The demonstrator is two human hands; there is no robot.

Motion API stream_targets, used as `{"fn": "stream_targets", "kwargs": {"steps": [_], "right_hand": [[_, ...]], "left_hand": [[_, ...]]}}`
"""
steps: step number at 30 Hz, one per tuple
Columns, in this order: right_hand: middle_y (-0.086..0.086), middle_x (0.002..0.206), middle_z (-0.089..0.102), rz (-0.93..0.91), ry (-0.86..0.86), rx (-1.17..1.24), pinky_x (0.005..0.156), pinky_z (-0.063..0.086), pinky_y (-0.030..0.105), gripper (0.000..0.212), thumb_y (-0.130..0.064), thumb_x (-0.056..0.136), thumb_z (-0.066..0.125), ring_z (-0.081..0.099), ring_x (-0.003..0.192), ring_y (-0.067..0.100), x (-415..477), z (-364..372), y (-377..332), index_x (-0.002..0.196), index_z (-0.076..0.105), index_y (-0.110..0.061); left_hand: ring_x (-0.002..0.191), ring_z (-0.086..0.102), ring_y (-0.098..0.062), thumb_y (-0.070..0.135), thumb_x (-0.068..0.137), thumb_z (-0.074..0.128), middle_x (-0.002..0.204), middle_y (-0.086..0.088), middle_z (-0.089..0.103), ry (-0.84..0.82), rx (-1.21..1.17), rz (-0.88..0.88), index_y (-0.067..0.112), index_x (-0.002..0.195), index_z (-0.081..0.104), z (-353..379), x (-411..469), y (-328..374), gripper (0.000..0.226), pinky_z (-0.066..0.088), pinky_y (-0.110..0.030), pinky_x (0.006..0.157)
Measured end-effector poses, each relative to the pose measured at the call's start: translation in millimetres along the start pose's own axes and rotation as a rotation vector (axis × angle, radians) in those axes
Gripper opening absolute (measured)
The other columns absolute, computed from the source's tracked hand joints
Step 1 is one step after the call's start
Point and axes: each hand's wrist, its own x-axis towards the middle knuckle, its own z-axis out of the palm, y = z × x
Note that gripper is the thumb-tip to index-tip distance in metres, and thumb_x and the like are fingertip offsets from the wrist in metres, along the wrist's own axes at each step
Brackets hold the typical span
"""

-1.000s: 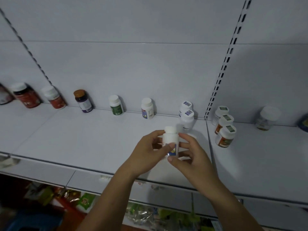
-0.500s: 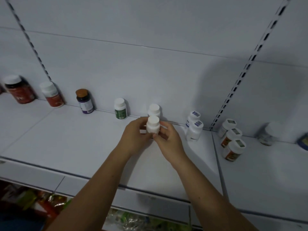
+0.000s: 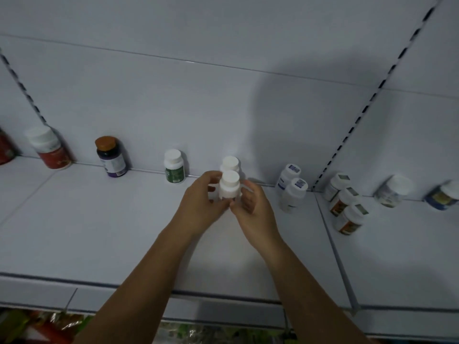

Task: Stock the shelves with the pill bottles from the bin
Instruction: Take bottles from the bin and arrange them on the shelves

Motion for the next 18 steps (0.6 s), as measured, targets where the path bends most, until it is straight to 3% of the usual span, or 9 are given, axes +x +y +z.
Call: {"fn": "stream_targets", "kwargs": {"steps": [3,7,10,14,18], "right_hand": [[-0.011,0.136,0.059,-0.009,0.024,-0.088,0.102,0.049,0.022,0.052,-0.015,0.097,0.071,0.057,0.122,0.003,-16,-8,-11,0.139,0.049,-0.037],[-0.020,0.120,0.064,-0.073,0.009,-0.227,0.090,0.047,0.019,0.040,-0.025,0.098,0.070,0.060,0.106,-0.005,-39,-26,-29,0.133,0.055,-0.038],[-0.020,0.126,0.061,-0.180,-0.125,-0.350,0.091,0.044,0.016,0.039,-0.035,0.097,0.070,0.058,0.112,-0.004,-57,-28,-42,0.133,0.054,-0.041],[-0.017,0.146,0.044,-0.292,-0.434,-0.530,0.109,0.041,0.027,0.058,-0.051,0.098,0.063,0.043,0.133,0.002,-75,-10,-61,0.149,0.034,-0.047],[-0.010,0.148,0.041,-0.515,-0.622,-0.630,0.113,0.042,0.041,0.069,-0.054,0.098,0.062,0.039,0.134,0.013,-87,25,-75,0.156,0.028,-0.037]], "left_hand": [[0.114,0.058,-0.002,0.046,0.088,0.080,0.132,0.021,0.059,0.007,0.108,0.021,0.035,0.144,0.051,-17,-11,7,0.063,0.048,-0.025,0.095],[0.123,0.055,-0.007,0.059,0.095,0.061,0.142,0.014,0.058,0.028,0.311,0.054,0.035,0.147,0.050,-49,-39,13,0.058,0.047,-0.030,0.101],[0.131,0.051,-0.014,0.063,0.097,0.055,0.149,0.010,0.054,0.043,0.466,0.010,0.034,0.151,0.047,-72,-65,15,0.062,0.043,-0.032,0.103],[0.131,0.051,-0.019,0.069,0.096,0.051,0.150,0.008,0.053,0.097,0.617,-0.058,0.035,0.153,0.043,-96,-114,14,0.067,0.044,-0.042,0.107],[0.138,0.047,-0.019,0.074,0.096,0.048,0.152,0.010,0.049,0.160,0.762,-0.187,0.038,0.155,0.038,-123,-176,14,0.070,0.042,-0.048,0.110]]}}
